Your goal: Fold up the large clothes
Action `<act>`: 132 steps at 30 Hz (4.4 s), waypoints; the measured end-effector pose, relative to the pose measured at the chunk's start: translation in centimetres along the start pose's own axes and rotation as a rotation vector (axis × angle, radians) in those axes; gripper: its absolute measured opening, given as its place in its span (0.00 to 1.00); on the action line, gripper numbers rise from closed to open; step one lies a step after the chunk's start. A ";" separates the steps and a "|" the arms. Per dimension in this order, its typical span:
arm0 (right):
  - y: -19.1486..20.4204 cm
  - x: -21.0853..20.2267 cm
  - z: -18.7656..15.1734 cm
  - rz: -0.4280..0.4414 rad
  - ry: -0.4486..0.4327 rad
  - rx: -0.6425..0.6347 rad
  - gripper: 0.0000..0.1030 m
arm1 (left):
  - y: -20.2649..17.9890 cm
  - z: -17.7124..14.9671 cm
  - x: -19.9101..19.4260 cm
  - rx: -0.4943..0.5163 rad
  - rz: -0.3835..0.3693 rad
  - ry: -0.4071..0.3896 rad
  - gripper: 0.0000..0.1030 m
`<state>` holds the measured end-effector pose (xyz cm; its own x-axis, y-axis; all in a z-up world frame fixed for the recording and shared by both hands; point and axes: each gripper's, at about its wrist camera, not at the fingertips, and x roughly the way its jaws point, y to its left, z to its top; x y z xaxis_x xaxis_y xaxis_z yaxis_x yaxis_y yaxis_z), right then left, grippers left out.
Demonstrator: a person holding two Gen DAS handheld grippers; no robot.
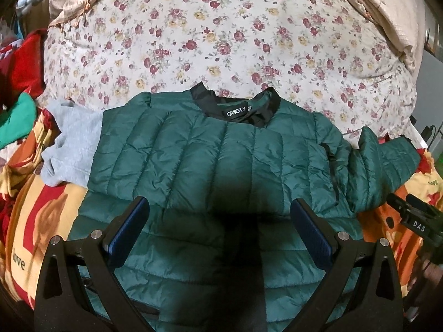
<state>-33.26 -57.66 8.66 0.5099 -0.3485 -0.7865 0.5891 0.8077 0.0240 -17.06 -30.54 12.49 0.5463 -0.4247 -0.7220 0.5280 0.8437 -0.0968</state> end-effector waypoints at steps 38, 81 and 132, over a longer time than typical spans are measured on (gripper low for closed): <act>-19.9 6.6 7.3 -0.312 -0.019 0.351 0.79 | 3.6 0.1 2.6 -0.064 0.011 0.036 0.99; -5.0 -2.2 7.2 0.302 -0.157 0.109 0.12 | 7.2 -0.5 0.9 -0.086 0.108 0.003 0.99; 23.5 3.6 3.4 0.631 0.119 -0.270 0.48 | 13.7 -0.3 0.4 -0.285 0.047 -0.008 0.99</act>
<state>-15.40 -41.57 8.47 0.6225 0.2688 -0.7350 0.0181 0.9339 0.3570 -9.77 -19.05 10.70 0.5715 -0.3847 -0.7249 0.2989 0.9202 -0.2527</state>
